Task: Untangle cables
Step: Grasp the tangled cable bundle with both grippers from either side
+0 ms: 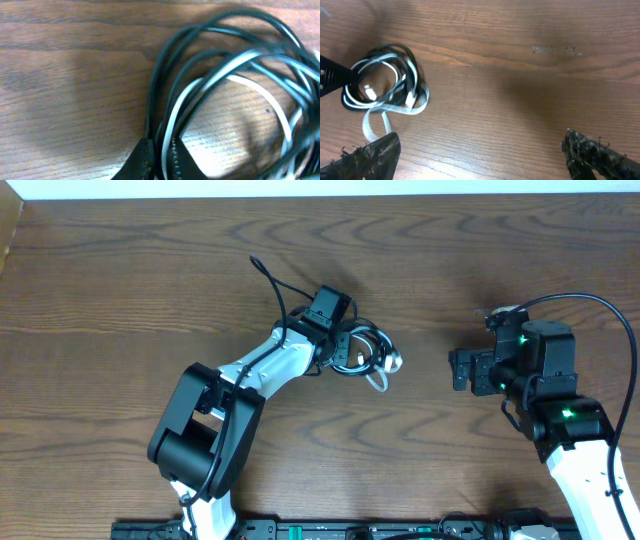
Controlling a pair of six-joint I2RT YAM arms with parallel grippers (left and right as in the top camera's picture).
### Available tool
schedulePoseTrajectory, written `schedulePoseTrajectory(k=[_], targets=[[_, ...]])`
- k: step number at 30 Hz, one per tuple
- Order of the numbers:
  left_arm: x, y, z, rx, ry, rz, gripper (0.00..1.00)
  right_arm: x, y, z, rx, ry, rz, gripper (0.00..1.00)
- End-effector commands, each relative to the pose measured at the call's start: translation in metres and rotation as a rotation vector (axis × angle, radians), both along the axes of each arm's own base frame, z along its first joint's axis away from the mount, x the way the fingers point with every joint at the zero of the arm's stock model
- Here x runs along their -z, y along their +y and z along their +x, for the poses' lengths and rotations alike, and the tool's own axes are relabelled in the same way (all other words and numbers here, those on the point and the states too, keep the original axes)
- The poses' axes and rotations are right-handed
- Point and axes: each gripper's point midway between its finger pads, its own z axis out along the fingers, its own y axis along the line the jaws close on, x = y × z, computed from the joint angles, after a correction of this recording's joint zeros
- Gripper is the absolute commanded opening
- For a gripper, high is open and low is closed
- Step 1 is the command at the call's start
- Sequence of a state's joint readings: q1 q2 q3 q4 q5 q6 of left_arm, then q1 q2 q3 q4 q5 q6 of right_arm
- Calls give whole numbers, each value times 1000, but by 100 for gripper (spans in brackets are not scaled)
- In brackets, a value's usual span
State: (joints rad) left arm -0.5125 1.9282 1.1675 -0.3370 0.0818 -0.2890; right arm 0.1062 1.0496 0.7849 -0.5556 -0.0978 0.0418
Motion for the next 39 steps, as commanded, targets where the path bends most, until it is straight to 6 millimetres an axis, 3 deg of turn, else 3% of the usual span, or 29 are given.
schedulePoseTrajectory(k=[1, 3, 5, 10, 13, 16, 19, 20, 25, 31, 39], targets=[[-28, -8, 4, 15, -46, -49, 8, -10, 3, 3, 0, -25, 12, 99], [-56, -11, 9, 15, -110, -85, 8, -10, 3, 3, -1, -26, 12, 99], [-105, -19, 11, 28, -206, -170, 8, -12, 8, 3, -20, -28, 33, 99], [-201, -32, -7, 55, -336, -397, 8, -23, 29, 11, -108, -77, 126, 99], [-223, -37, -18, 86, -349, -464, 8, -29, 33, 20, -101, -108, 162, 99], [-230, -41, -25, 105, -335, -505, 8, -35, 36, 33, -67, -137, 215, 95], [-230, -45, -28, 122, -318, -525, 8, -39, 43, 43, -58, -154, 288, 83], [-230, -47, -30, 114, -302, -544, 8, -42, 50, 47, -67, -156, 338, 76], [-227, -50, -37, 131, -263, -558, 8, -48, 86, 48, -238, -139, 502, 66], [-227, -56, -49, 172, -212, -597, 8, -38, 106, 43, -331, -83, 567, 63], [-237, -65, -52, 213, -212, -660, 8, -28, 127, 34, -394, -42, 560, 66]])
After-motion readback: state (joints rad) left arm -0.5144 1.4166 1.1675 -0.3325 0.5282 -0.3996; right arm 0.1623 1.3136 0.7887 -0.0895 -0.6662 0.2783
